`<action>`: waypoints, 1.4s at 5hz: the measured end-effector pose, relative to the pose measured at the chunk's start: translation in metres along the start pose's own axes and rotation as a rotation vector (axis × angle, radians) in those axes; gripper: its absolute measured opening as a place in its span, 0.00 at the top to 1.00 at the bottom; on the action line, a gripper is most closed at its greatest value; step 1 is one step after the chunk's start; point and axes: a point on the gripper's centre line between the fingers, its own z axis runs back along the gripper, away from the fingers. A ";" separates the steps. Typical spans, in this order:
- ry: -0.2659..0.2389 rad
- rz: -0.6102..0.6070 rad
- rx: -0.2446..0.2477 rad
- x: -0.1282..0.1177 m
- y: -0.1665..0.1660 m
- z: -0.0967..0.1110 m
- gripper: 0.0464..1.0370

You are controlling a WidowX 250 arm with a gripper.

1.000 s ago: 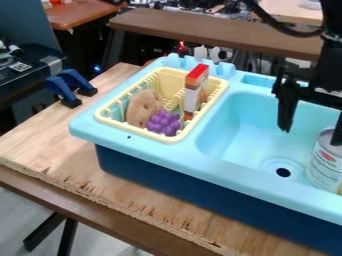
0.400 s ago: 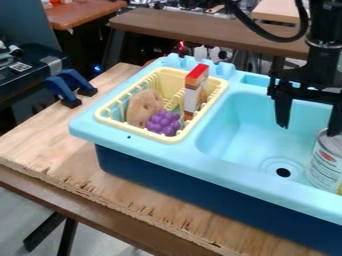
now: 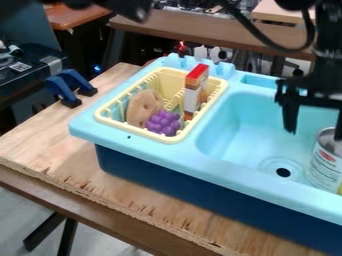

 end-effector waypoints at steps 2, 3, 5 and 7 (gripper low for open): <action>0.024 -0.018 0.010 0.002 -0.011 -0.012 0.04; 0.078 0.028 -0.001 -0.009 -0.011 -0.015 0.04; 0.250 0.012 0.055 -0.052 -0.008 -0.010 0.04; 0.330 0.049 0.009 -0.070 -0.012 -0.006 0.04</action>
